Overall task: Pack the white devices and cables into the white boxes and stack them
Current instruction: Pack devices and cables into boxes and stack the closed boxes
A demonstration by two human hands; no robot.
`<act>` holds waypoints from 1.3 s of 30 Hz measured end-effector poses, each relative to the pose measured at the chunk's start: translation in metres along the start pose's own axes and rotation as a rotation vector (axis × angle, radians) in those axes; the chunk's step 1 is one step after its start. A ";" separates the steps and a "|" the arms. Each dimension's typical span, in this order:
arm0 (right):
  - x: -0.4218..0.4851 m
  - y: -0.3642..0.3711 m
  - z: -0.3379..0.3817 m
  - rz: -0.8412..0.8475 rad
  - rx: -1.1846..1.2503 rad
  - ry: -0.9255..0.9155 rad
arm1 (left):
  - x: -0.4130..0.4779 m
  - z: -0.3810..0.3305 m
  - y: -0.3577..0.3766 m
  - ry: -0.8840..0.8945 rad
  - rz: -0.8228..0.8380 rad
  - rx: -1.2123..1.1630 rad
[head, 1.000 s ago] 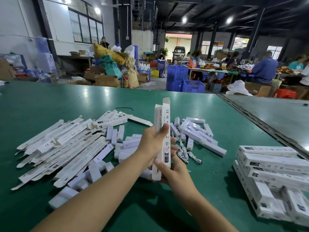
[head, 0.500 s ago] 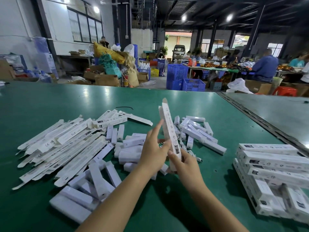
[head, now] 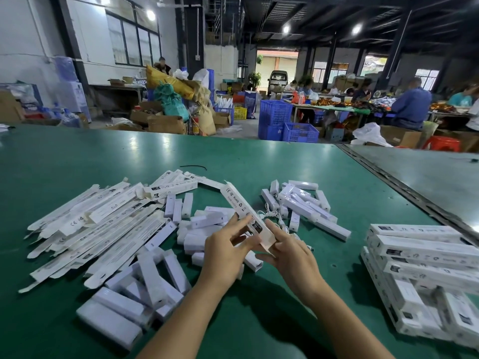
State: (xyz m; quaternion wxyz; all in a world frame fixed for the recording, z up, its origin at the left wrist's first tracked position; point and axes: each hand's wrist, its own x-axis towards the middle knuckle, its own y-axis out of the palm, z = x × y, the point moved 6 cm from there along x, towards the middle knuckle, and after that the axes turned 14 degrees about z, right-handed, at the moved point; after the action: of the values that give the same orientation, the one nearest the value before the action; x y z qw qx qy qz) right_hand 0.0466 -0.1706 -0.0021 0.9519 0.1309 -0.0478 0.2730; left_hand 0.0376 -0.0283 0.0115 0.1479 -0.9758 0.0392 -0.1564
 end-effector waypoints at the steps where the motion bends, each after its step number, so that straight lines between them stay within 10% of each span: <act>1: -0.001 -0.002 0.000 0.005 -0.010 -0.010 | -0.001 0.001 -0.002 0.006 -0.004 -0.010; 15: -0.009 -0.019 0.016 -0.247 -0.397 -0.209 | -0.008 -0.006 0.001 0.094 0.018 -0.139; 26: -0.014 0.007 0.030 0.114 -0.935 -0.339 | -0.004 0.011 -0.004 0.067 -0.032 -0.354; 39: -0.019 0.009 0.044 -0.162 -1.108 -0.621 | -0.005 0.010 -0.001 0.093 0.008 -0.344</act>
State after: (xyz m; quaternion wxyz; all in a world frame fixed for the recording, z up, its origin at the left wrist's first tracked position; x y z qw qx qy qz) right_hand 0.0248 -0.1847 0.0387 0.8378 -0.3046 -0.4452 0.0844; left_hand 0.0357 -0.0239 0.0011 -0.0227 -0.9782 0.0761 -0.1917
